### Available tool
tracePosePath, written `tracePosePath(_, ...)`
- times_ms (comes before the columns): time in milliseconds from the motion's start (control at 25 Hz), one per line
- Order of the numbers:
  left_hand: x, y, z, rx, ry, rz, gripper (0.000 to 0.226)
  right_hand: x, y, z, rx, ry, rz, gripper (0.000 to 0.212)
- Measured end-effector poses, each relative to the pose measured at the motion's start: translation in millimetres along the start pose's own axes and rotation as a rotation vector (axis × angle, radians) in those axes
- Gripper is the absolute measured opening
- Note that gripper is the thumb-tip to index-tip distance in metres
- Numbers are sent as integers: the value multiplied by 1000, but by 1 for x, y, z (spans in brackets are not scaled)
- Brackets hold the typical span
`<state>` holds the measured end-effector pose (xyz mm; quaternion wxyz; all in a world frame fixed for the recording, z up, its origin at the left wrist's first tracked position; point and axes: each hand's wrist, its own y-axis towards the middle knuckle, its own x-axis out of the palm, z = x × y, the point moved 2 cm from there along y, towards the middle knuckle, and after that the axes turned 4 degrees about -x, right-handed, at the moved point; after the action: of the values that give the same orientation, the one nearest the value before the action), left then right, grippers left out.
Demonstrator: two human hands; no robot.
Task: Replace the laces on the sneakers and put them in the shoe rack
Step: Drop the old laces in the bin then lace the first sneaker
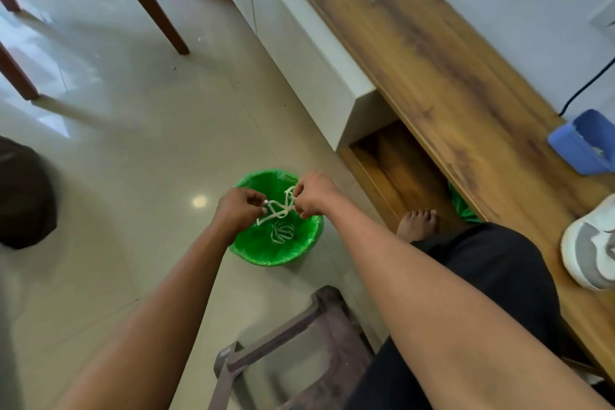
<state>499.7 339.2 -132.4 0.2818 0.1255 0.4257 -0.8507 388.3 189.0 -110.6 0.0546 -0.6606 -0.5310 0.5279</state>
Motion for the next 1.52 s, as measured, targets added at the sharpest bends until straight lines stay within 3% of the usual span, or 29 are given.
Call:
tracePosePath(120, -4, -1, -13, -73, -25, 40, 31, 4, 2, 4, 9, 0, -20, 24)
tracePosePath(360, -11, -16, 8, -49, -4, 95, 8, -21, -13, 3, 33, 87, 22, 16)
tracePosePath(680, 28, -48, 140, 210, 117, -3, 13, -139, -96, 56, 12, 35, 212, 15)
tracePosePath(1040, 216, -160, 317, 579, 348, -219, 10, -200, -261, 247, 273, 83, 582, 9)
tracePosePath(1240, 358, -236, 362, 721, 465, -402, 16, -180, -370, 381, 519, 193, 724, 13)
tracePosePath(1360, 410, -262, 369, 818, 563, -430, 10, -156, -402, 426, 583, 275, 813, 16)
tracePosePath(1440, 447, -270, 367, 874, 691, -411, 23, -136, -412, 454, 598, 332, 860, 9)
tracePosePath(1520, 477, -268, 360, 912, 839, -376, 48, -116, -410, 473, 599, 332, 874, 28)
